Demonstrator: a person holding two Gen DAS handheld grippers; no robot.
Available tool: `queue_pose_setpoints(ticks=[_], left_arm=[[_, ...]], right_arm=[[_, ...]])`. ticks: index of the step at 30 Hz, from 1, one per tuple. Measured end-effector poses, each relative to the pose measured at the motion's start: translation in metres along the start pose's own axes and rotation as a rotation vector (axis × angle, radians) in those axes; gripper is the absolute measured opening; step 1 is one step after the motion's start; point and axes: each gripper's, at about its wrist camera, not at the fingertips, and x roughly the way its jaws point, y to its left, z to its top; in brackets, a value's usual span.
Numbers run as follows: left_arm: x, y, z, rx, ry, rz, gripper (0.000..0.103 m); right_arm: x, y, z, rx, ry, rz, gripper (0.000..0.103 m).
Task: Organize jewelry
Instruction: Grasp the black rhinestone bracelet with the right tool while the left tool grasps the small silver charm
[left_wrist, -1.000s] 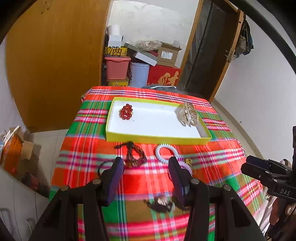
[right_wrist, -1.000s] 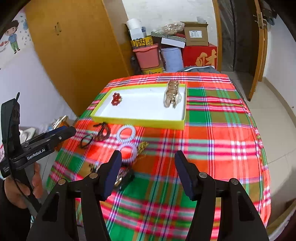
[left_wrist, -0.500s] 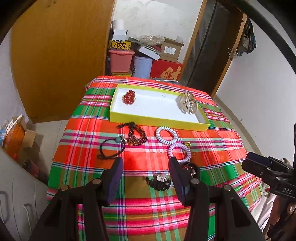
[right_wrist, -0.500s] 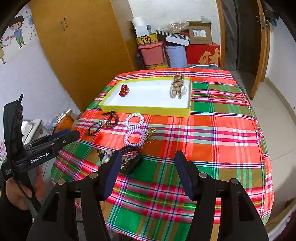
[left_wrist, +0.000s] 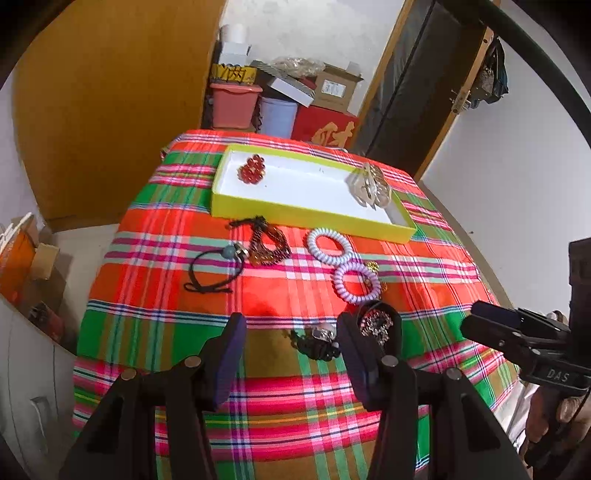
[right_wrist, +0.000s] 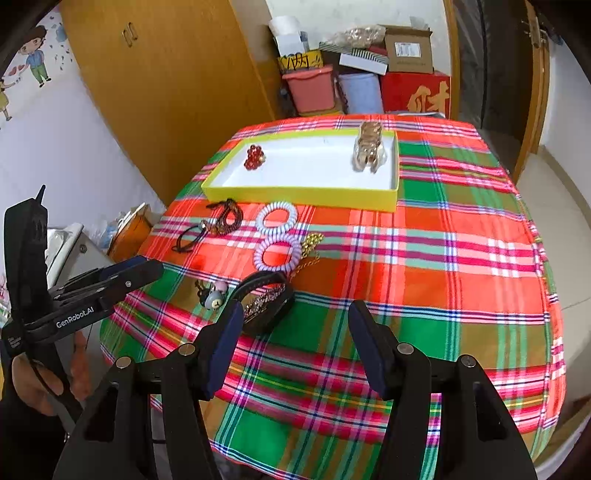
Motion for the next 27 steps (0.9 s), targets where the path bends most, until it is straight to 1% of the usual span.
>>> queue_pose_setpoints(ticks=[9,13,18,19,20,21,27], left_arm=[[0.029,-0.012,-0.012,0.050,0.060,-0.067,0.051],[0.042,-0.019,-0.016,0.085,0.082,-0.068,0.051],[0.055,-0.020,-0.019,0.113,0.099,-0.031,0.050],[0.057,-0.020,-0.019,0.113,0.097,-0.026,0.049],[0.057,-0.020,-0.019,0.117,0.091,-0.022,0.042],[0.057,-0.020,-0.019,0.120,0.092,-0.021,0.039],[0.053,-0.017,-0.017,0.119,0.063,-0.039,0.032]], right_arm=[[0.012,-0.007,-0.002,0.024,0.036,-0.011,0.060],[0.016,-0.011,-0.003,0.036,0.051,-0.013,0.060],[0.022,-0.011,-0.003,0.036,0.065,-0.009,0.060],[0.024,-0.011,-0.003,0.036,0.067,-0.008,0.060],[0.024,-0.011,-0.003,0.036,0.068,-0.008,0.060],[0.026,-0.010,-0.003,0.036,0.070,-0.006,0.060],[0.034,-0.007,-0.003,0.034,0.083,0.007,0.060]])
